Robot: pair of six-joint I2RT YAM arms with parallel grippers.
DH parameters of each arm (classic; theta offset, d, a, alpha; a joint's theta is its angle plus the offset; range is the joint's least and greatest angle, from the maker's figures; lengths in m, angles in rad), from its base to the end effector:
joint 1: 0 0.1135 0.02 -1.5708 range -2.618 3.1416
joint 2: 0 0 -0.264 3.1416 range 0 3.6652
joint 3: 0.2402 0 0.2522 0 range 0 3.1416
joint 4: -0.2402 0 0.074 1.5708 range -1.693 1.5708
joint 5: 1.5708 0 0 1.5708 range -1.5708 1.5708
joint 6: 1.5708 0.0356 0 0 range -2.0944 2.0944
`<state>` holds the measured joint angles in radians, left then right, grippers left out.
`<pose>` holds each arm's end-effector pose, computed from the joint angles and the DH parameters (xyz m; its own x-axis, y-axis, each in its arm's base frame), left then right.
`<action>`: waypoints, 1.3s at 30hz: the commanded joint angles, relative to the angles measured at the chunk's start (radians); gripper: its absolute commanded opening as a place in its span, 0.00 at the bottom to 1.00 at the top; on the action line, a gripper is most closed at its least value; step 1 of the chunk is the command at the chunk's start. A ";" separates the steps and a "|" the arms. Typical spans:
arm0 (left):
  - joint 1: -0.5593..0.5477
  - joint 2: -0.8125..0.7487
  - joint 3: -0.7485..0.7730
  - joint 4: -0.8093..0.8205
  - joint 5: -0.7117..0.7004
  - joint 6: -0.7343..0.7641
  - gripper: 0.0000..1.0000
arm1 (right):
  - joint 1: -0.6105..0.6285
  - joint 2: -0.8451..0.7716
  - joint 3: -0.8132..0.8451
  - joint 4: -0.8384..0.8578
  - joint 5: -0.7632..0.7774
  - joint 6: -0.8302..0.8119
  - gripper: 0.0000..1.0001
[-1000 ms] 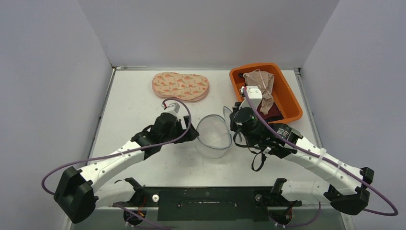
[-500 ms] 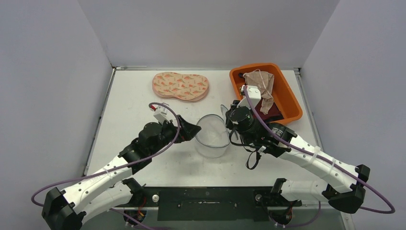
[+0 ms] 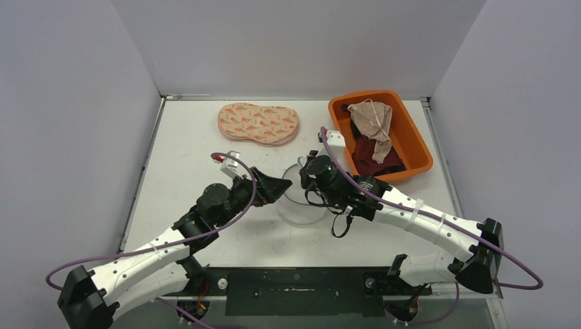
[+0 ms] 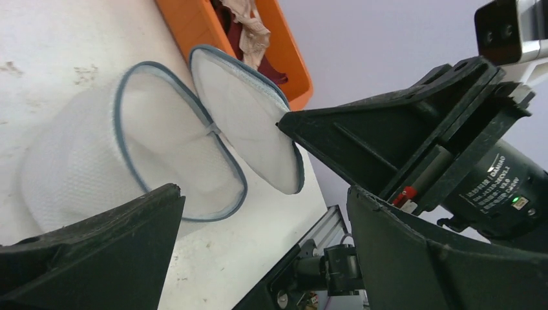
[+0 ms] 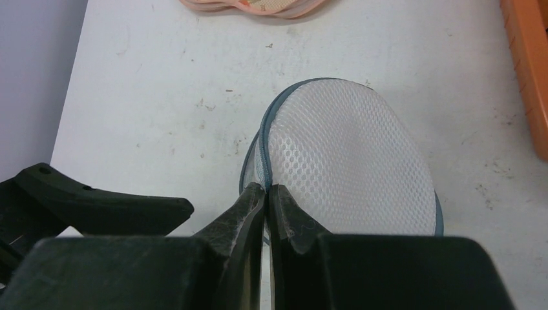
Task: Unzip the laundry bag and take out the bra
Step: Close the laundry bag at the center of the board.
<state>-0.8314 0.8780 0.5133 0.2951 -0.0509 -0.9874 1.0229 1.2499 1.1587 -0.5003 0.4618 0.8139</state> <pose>0.1435 -0.1546 0.2777 -0.6131 -0.5646 -0.5525 0.3486 0.4343 -0.8306 0.1563 0.2256 0.3424 -0.6149 0.2417 -0.7506 -0.1813 0.8830 0.4329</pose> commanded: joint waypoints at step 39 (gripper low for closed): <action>0.011 -0.341 -0.202 -0.430 -0.250 -0.085 0.89 | 0.155 0.243 -0.018 0.147 -0.015 -0.018 0.54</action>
<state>-0.8280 0.5297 0.2733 -0.1658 -0.3103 -1.0653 1.1732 1.5612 1.1191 -0.3820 0.4133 0.8021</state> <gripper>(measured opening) 0.891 0.485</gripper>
